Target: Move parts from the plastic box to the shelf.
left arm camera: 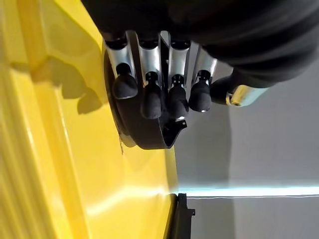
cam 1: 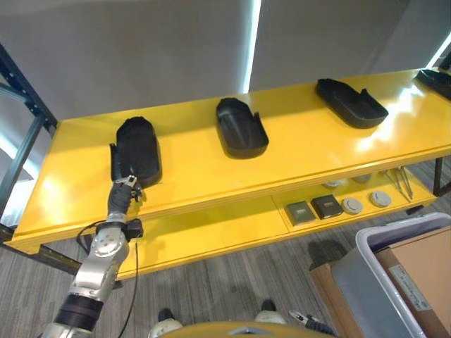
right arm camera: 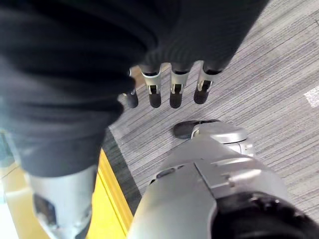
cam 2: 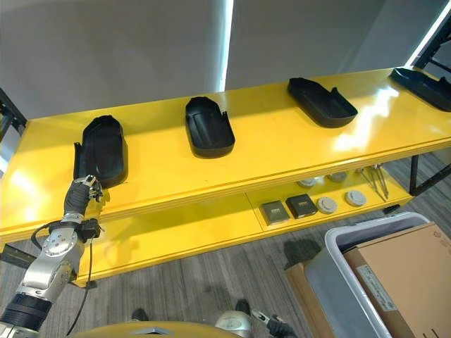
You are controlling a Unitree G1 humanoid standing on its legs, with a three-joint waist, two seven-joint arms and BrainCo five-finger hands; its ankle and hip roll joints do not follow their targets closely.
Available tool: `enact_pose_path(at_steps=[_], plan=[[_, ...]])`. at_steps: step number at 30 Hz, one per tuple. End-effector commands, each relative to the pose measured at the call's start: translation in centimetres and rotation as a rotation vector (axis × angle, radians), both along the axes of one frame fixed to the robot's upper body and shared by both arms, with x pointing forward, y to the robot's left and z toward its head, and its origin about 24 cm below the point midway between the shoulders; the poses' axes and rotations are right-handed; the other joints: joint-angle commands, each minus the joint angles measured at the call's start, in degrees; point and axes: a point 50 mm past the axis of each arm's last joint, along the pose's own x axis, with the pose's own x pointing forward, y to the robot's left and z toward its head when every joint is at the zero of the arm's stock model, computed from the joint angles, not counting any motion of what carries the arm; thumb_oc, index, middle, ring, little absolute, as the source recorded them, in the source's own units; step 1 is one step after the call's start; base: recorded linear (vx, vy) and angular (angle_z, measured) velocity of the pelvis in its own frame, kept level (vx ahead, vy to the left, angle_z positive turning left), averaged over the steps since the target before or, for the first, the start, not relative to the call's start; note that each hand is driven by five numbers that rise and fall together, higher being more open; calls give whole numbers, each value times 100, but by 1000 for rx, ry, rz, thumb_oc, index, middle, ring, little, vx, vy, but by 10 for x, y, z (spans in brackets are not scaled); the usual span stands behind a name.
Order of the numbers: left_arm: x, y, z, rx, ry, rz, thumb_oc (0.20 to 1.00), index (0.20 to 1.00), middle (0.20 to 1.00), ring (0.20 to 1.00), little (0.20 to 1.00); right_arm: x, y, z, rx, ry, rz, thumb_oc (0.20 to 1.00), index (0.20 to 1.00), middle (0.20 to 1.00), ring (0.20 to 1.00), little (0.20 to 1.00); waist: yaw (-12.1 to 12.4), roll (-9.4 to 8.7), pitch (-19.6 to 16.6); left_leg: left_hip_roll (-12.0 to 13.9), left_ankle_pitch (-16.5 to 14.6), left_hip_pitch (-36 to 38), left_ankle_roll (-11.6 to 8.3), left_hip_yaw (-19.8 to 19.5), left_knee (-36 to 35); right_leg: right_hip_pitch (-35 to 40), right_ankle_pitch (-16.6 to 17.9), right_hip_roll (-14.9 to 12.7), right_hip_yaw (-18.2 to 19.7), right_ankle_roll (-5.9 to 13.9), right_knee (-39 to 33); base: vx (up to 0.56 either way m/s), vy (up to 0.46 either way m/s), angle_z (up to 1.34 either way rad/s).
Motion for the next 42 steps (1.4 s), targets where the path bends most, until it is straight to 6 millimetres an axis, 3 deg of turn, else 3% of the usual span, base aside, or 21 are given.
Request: enact_pose_path(at_steps=[1,15,28,41,42], plan=[[10,-1,25,23,-115,-33,200,200,200,200,200,16,5,6,8,-64,47,1000,1000,1000,1000,1000,14,-131,228,136,-709,-284,306,-135,991,-46,-327,-144,-35,-81,481,0,0,0],[15,9,-12,34,37,86,200,200,200,200,200,17,6,6,10,-56,76,1000,1000,1000,1000,1000,-127,-171,165,157,-691,-207,298,-38,943,-50,-320,-129,37,-55,478,4,-1,-1],[35,25,-21,77,101,210,200,200,200,200,200,17,3,5,9,-36,125,1000,1000,1000,1000,1000,-328,-212,89,208,-692,-121,281,87,945,-55,-347,-108,130,-36,512,9,-2,-4],[40,30,-26,73,125,217,200,200,200,200,200,17,5,3,12,-27,140,1000,1000,1000,1000,1000,-385,-229,31,218,-715,-59,282,131,931,-30,-375,-90,157,-39,521,12,-3,-4],[40,30,-25,69,120,209,310,310,310,310,310,17,5,3,13,-28,139,1000,1000,1000,1000,1000,-382,-229,31,216,-716,-59,283,129,929,-30,-376,-90,156,-39,520,0,0,0]])
